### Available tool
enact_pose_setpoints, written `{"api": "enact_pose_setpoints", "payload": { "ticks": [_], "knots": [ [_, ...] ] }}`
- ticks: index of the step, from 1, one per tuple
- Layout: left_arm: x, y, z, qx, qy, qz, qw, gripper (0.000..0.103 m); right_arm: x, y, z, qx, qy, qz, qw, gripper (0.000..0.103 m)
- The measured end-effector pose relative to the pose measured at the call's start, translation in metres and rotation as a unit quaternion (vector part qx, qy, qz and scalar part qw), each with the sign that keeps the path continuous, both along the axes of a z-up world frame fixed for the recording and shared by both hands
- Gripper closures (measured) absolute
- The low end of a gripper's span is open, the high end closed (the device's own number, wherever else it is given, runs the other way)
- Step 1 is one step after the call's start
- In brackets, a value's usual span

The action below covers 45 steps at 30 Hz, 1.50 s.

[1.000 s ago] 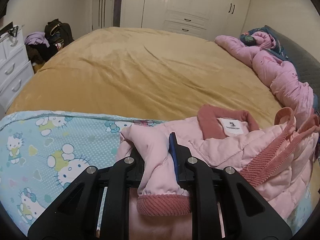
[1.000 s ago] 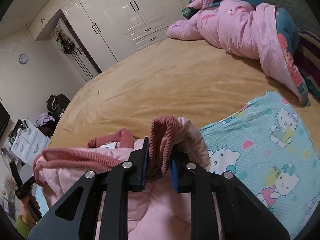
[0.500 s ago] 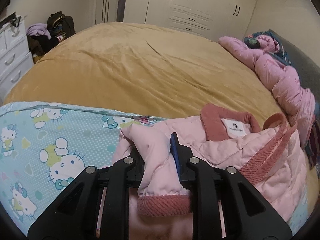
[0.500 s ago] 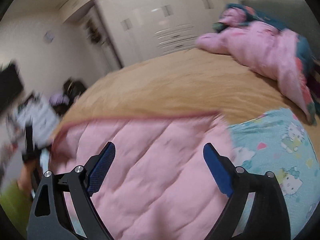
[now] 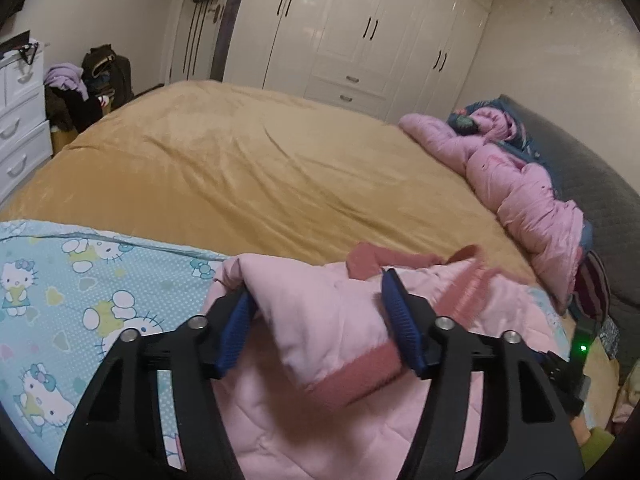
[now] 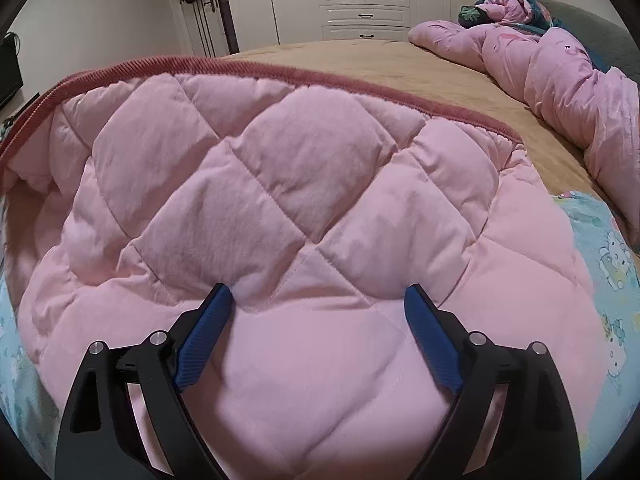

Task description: Fold large clothes

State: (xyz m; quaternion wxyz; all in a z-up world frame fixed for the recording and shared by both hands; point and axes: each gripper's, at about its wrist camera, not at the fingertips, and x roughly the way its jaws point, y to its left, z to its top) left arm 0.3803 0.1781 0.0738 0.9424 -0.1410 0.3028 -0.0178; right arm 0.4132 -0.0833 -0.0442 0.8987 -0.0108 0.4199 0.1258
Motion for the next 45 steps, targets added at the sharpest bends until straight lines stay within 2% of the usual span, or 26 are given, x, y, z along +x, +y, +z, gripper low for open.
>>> {"api": "enact_pose_setpoints", "payload": {
  "ticks": [2,3,5,11,13,16,19,21,23,27,32,38,43,44,45],
  "knots": [
    [-0.007,-0.002,0.003,0.019,-0.014,0.015,0.9996,0.028,0.003,-0.001,0.000,-0.003,-0.001,-0.001,1.000,0.015],
    [-0.011,-0.004,0.004,0.034,-0.022,0.020,0.9990,0.026,0.003,-0.002,0.001,-0.001,-0.001,-0.001,1.000,0.015],
    [-0.013,-0.009,0.002,0.061,-0.016,0.015,0.9979,0.026,0.003,-0.005,0.005,0.005,-0.006,0.000,1.000,0.015],
    [-0.017,-0.014,-0.009,0.087,0.002,0.007,0.9962,0.024,-0.025,-0.046,0.046,0.064,-0.057,-0.023,0.996,0.016],
    [-0.016,-0.014,-0.013,0.093,0.009,0.007,0.9956,0.022,-0.039,-0.070,0.062,0.055,-0.091,-0.042,0.993,0.016],
    [-0.020,-0.011,-0.021,0.093,0.019,0.007,0.9955,0.021,-0.050,-0.104,0.075,0.026,-0.111,-0.070,0.991,0.014],
    [-0.025,-0.006,-0.031,0.096,0.032,0.013,0.9948,0.016,-0.062,-0.132,0.077,0.017,-0.114,-0.097,0.989,0.012],
    [-0.029,-0.005,-0.035,0.092,0.036,0.014,0.9950,0.015,-0.070,-0.153,0.072,0.032,-0.103,-0.111,0.988,0.012],
    [-0.036,-0.004,-0.040,0.092,0.041,0.013,0.9948,0.010,-0.085,-0.168,0.066,0.043,-0.100,-0.124,0.986,0.012],
    [-0.053,-0.001,-0.054,0.100,0.057,0.007,0.9933,0.009,-0.110,-0.178,0.055,0.057,-0.094,-0.129,0.986,0.011],
    [-0.071,0.011,-0.077,0.076,0.075,-0.001,0.9943,0.009,-0.127,-0.175,0.042,0.048,-0.081,-0.117,0.989,0.010],
    [-0.051,0.021,-0.087,0.061,0.087,0.002,0.9943,0.009,-0.098,-0.163,0.040,0.051,-0.066,-0.104,0.991,0.010],
    [-0.008,0.026,-0.097,0.056,0.111,0.014,0.9921,0.009,-0.037,-0.153,0.036,0.052,-0.039,-0.119,0.991,0.010],
    [-0.004,0.026,-0.097,0.053,0.112,0.013,0.9922,0.011,-0.026,-0.154,0.034,0.054,-0.034,-0.126,0.990,0.011],
    [0.004,0.024,-0.098,0.057,0.115,0.012,0.9917,0.017,-0.016,-0.155,0.032,0.051,-0.029,-0.136,0.989,0.012]
  ]
}}
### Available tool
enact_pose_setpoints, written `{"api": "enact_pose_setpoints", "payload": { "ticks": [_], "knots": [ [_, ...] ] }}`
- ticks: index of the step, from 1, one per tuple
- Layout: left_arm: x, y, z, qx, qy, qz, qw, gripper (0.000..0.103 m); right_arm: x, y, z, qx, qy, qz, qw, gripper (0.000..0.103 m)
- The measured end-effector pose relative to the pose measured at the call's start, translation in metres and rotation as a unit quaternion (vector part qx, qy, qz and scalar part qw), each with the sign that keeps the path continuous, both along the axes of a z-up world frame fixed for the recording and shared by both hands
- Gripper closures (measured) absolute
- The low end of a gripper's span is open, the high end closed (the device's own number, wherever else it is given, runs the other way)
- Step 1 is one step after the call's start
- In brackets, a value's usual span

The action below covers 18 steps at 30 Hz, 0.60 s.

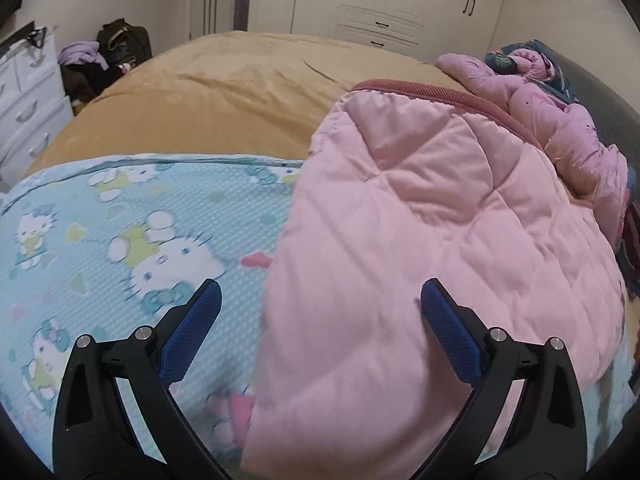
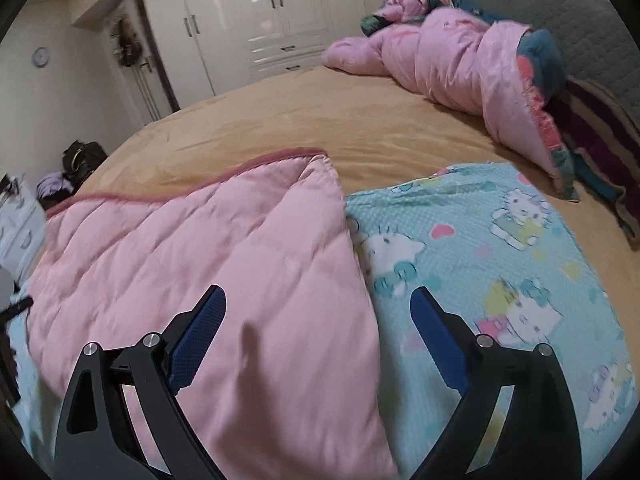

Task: Fold large clothes
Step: 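Grasp the jacket's folded side edge with the left gripper while the right gripper grasps fabric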

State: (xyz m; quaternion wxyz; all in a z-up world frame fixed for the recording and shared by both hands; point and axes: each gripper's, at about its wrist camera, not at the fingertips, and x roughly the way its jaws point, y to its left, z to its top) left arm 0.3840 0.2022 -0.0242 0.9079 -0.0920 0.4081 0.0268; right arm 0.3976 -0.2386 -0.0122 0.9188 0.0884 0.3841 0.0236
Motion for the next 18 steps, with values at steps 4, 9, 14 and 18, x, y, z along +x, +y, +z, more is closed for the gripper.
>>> {"api": "enact_pose_setpoints", "payload": {
  "ticks": [4,9,14,18],
  "knots": [
    [0.011,-0.007,0.001,-0.001,-0.005,-0.002,1.0000,0.076,0.038,0.010,-0.016,-0.008,0.053,0.029,0.998,0.083],
    [-0.014,-0.001,0.037,-0.004,-0.091,0.004,0.9958,0.090,0.021,0.022,0.040,-0.008,-0.051,0.055,0.997,0.092],
    [-0.020,0.007,0.064,-0.001,-0.141,0.023,0.9898,0.090,0.033,0.031,0.090,-0.010,-0.118,0.056,0.991,0.093],
    [0.010,0.014,0.046,0.004,-0.104,0.044,0.9935,0.090,0.059,0.039,0.069,-0.024,-0.097,0.031,0.994,0.093]
  ]
}}
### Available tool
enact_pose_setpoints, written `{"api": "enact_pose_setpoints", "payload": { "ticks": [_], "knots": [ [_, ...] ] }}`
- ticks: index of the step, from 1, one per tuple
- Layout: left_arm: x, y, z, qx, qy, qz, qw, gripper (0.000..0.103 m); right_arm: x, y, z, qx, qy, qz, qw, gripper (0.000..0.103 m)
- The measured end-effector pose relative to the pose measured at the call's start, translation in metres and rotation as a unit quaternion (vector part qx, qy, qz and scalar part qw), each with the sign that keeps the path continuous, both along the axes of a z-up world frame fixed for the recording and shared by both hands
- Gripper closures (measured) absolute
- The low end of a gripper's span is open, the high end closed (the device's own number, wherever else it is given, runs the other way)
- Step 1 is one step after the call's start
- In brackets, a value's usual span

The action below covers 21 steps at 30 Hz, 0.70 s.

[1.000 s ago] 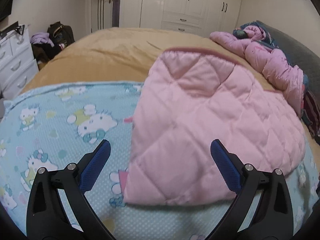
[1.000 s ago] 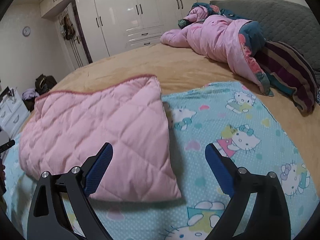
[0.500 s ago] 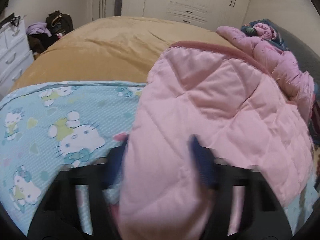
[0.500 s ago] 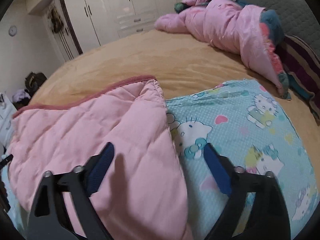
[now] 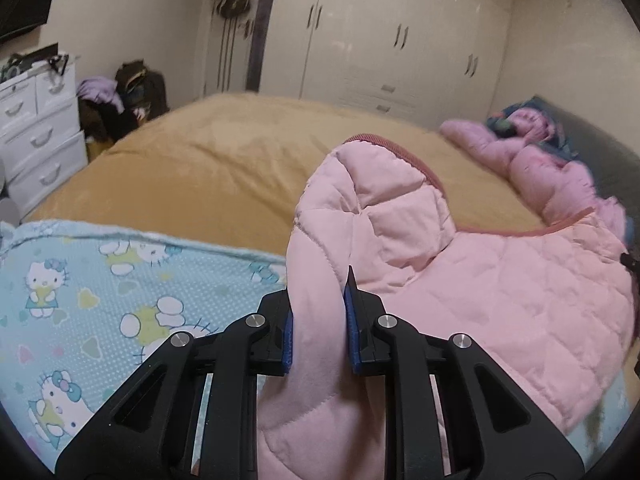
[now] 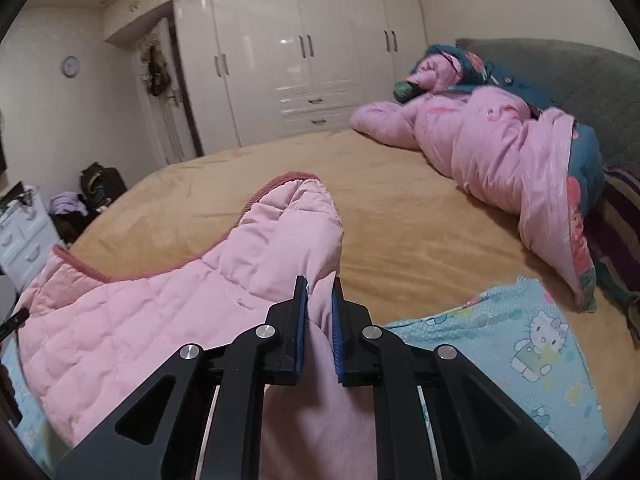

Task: Fold large clothes
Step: 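Grasp the jacket's folded side edge with the left gripper while the right gripper grasps fabric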

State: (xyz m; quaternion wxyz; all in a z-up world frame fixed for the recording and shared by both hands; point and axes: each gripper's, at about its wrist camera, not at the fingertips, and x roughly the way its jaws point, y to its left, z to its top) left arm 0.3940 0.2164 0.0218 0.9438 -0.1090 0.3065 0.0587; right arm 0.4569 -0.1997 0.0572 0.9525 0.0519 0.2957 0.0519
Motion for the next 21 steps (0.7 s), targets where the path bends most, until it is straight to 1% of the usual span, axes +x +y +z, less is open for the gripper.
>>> {"api": "enact_pose_setpoints", "payload": {
  "ticks": [3,5,8,10,12,15,19,20,21],
  "knots": [
    [0.025,0.002,-0.034,0.009,0.058,0.012,0.9982,0.090,0.017,0.000,-0.036,-0.016,0.039,-0.027,0.999,0.093],
    [0.030,0.002,-0.051,0.007,0.077,0.015,0.9969,0.087,0.020,-0.004,-0.062,-0.017,0.064,-0.039,0.997,0.093],
    [0.030,0.004,-0.070,0.001,0.091,0.016,0.9957,0.084,0.024,-0.009,-0.102,-0.021,0.114,-0.037,0.993,0.091],
    [0.028,0.004,-0.079,-0.007,0.091,0.012,0.9958,0.083,0.022,-0.008,-0.116,-0.026,0.119,-0.035,0.992,0.090],
    [0.025,0.004,-0.084,-0.015,0.087,0.013,0.9960,0.083,0.023,-0.005,-0.126,-0.027,0.132,-0.026,0.991,0.086],
    [0.021,0.005,-0.090,-0.032,0.079,0.018,0.9962,0.082,0.025,-0.004,-0.131,-0.027,0.142,-0.022,0.989,0.086],
    [0.017,-0.001,-0.083,-0.020,0.079,0.017,0.9966,0.080,0.025,-0.003,-0.125,-0.042,0.151,-0.028,0.987,0.084],
    [0.015,0.000,-0.083,-0.017,0.083,0.017,0.9962,0.076,0.024,-0.005,-0.123,-0.045,0.152,-0.033,0.987,0.078],
    [0.013,0.001,-0.081,-0.015,0.090,0.019,0.9956,0.071,0.021,-0.007,-0.121,-0.046,0.151,-0.040,0.987,0.064]
  ]
}}
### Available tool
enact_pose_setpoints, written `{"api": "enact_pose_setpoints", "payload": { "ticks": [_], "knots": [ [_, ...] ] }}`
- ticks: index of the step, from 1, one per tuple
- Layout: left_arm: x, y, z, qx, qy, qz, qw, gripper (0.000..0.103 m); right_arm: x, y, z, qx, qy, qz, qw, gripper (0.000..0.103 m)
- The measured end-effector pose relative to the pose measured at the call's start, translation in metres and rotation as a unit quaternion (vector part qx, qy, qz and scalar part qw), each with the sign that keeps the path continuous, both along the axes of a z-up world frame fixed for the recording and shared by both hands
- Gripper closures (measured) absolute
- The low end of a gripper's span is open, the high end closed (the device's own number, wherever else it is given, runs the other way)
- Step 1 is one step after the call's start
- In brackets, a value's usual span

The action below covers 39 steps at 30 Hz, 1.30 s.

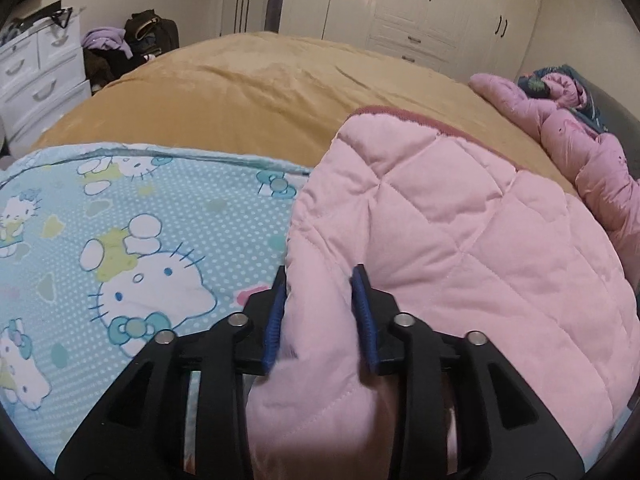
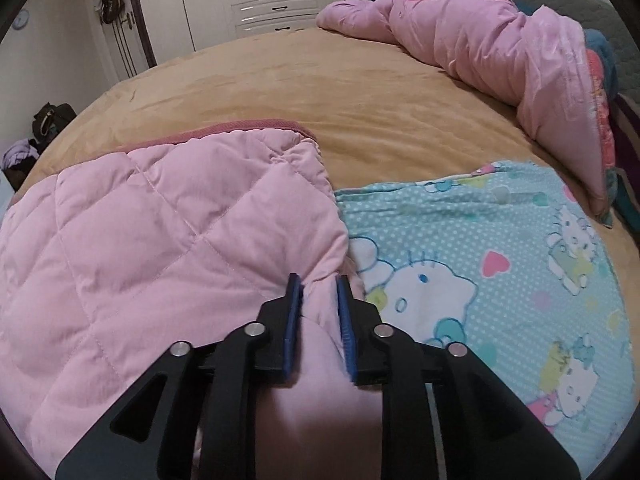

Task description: Fold large clothes

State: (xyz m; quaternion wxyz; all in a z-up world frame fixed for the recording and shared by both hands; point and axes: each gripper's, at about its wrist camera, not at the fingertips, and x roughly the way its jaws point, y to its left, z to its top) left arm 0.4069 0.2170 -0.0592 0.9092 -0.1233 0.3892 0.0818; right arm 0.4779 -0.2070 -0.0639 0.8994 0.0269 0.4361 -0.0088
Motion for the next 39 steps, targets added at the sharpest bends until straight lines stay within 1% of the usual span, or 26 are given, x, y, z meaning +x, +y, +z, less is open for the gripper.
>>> {"api": "enact_pose_setpoints", "payload": {
  "ticks": [1,2,3,4,5,6,7,8,10,11,12,18,21,25,31,36,39],
  "knots": [
    [-0.003,0.002,0.002,0.006,0.001,0.004,1.0000,0.059,-0.008,-0.005,0.006,-0.001,-0.004,-0.014,1.000,0.053],
    [-0.005,0.003,0.004,0.011,0.002,0.006,0.9999,0.050,-0.014,-0.009,0.010,0.001,-0.009,-0.025,1.000,0.027],
    [-0.008,0.005,0.006,0.011,0.003,0.006,0.9999,0.048,-0.020,-0.014,0.013,0.009,-0.019,-0.028,0.999,0.020],
    [-0.011,0.006,0.008,0.010,0.004,0.007,0.9999,0.044,-0.024,-0.016,0.015,0.014,-0.024,-0.026,0.999,0.020],
    [-0.014,0.006,0.011,0.011,0.005,0.008,0.9999,0.039,-0.032,-0.019,0.020,0.022,-0.028,-0.022,0.999,0.018],
    [-0.017,0.005,0.015,0.014,0.003,0.007,0.9999,0.037,-0.041,-0.021,0.025,0.029,-0.032,-0.021,0.999,0.010],
    [-0.021,0.004,0.019,0.016,0.000,0.004,0.9999,0.029,-0.044,-0.022,0.029,0.034,-0.034,-0.018,0.999,0.007],
    [-0.026,0.003,0.024,0.014,0.001,-0.002,0.9999,0.025,-0.053,-0.023,0.035,0.050,-0.043,-0.008,0.998,0.006],
    [-0.034,0.000,0.031,0.014,-0.002,-0.010,0.9998,0.021,-0.069,-0.023,0.047,0.068,-0.058,0.001,0.996,0.005],
    [-0.041,-0.002,0.037,0.022,-0.005,-0.012,0.9997,0.014,-0.076,-0.022,0.053,0.074,-0.064,0.007,0.995,0.005],
    [-0.047,-0.004,0.042,0.029,-0.009,-0.012,0.9995,0.009,-0.083,-0.023,0.059,0.081,-0.073,0.013,0.994,0.004],
    [-0.079,-0.015,0.067,0.037,-0.029,-0.031,0.9984,0.009,-0.129,-0.027,0.092,0.130,-0.115,0.038,0.984,0.004],
    [-0.098,-0.022,0.075,0.040,-0.039,-0.041,0.9976,0.009,-0.148,-0.028,0.102,0.134,-0.125,0.047,0.982,0.004],
    [-0.120,-0.029,0.078,0.038,-0.046,-0.048,0.9971,0.009,-0.173,-0.027,0.113,0.129,-0.136,0.062,0.980,0.004],
    [-0.150,-0.035,0.077,0.033,-0.049,-0.058,0.9966,0.009,-0.201,-0.022,0.120,0.111,-0.149,0.084,0.979,0.004],
    [-0.166,-0.038,0.068,0.037,-0.036,-0.067,0.9964,0.009,-0.212,-0.014,0.116,0.091,-0.141,0.102,0.980,0.004],
    [-0.171,-0.037,0.058,0.038,-0.020,-0.068,0.9968,0.009,-0.213,-0.008,0.104,0.089,-0.125,0.108,0.982,0.004]
  ]
}}
